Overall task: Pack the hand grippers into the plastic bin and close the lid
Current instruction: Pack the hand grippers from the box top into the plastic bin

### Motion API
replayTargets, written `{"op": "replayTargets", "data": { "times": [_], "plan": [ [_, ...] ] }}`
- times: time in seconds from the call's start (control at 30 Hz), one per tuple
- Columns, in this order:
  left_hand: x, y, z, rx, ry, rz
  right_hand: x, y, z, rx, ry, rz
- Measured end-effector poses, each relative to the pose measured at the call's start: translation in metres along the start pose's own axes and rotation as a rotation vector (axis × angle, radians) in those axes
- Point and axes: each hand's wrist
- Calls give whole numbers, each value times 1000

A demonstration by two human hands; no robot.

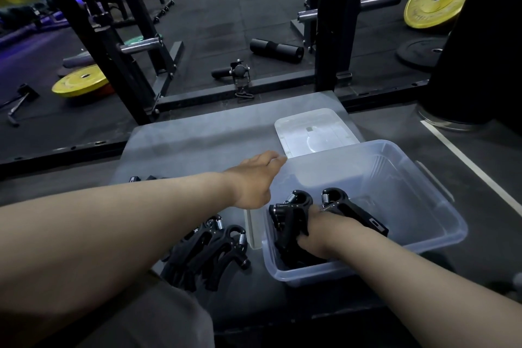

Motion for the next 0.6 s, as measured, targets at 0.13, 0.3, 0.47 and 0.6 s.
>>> {"op": "replayTargets", "data": {
  "times": [0.13,0.3,0.47,0.6],
  "plan": [
    [0,-3,1,-41,-56,26,3,2,-2,-13,26,16],
    [-1,-3,1,-40,-71,33,4,2,-3,16,-10,-24],
    [-2,-3,2,-35,-78,29,2,1,-3,25,-28,-32],
    [-2,-3,2,-36,-81,19,4,3,-2,43,-11,-71]
  ]
}}
Point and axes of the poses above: each hand's wrist, its own z-axis away from the middle knuckle, its own x-axis out of the palm, y = z × x, and after that the axes turned 3 degrees about y, right-handed
